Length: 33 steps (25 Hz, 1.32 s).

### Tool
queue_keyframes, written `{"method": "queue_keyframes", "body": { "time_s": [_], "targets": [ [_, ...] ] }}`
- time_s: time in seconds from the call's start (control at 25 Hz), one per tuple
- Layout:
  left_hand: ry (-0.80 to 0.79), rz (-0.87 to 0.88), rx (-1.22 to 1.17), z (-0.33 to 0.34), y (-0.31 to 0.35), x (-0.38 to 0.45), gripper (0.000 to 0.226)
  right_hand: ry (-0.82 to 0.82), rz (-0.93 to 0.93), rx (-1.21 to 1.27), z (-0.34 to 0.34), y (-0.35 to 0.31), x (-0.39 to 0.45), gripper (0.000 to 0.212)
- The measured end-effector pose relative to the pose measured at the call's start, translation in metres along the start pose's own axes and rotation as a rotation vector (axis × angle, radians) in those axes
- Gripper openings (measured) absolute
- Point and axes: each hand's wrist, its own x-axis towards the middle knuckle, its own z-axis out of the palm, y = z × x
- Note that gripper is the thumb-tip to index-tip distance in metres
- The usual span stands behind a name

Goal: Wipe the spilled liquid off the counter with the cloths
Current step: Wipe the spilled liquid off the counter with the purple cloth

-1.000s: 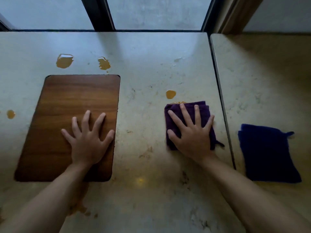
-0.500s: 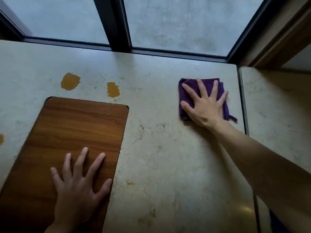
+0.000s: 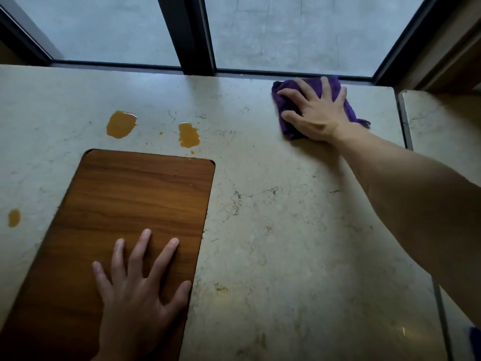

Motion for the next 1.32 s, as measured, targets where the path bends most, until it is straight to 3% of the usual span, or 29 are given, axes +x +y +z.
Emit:
{"method": "queue_keyframes", "body": {
  "time_s": [0.2,0.48,0.64,0.88,1.08,1.32],
  "targets": [
    [0.040,0.018,-0.003,0.001,0.000,-0.004,0.082,0.038,-0.134,-0.088,0.021,-0.039,-0.084,0.060],
    [0.120,0.044,-0.036,0.005,-0.001,-0.005,0.078,0.030,-0.150,-0.093,0.050,-0.093,-0.286,0.061],
    [0.141,0.032,-0.091,0.006,-0.002,-0.005,0.077,0.070,-0.029,-0.103,0.079,-0.129,-0.424,0.065],
    [0.047,0.033,-0.148,0.001,-0.005,-0.009,0.072,0.041,0.287,-0.089,0.106,-0.195,-0.599,0.074],
    [-0.012,0.105,-0.123,-0.011,-0.011,-0.007,0.074,-0.024,0.387,-0.036,0.120,-0.263,-0.616,0.079],
    [0.069,0.327,0.019,-0.019,-0.047,0.008,0.073,0.060,0.368,-0.033,0.114,-0.270,-0.532,0.073]
  ]
}}
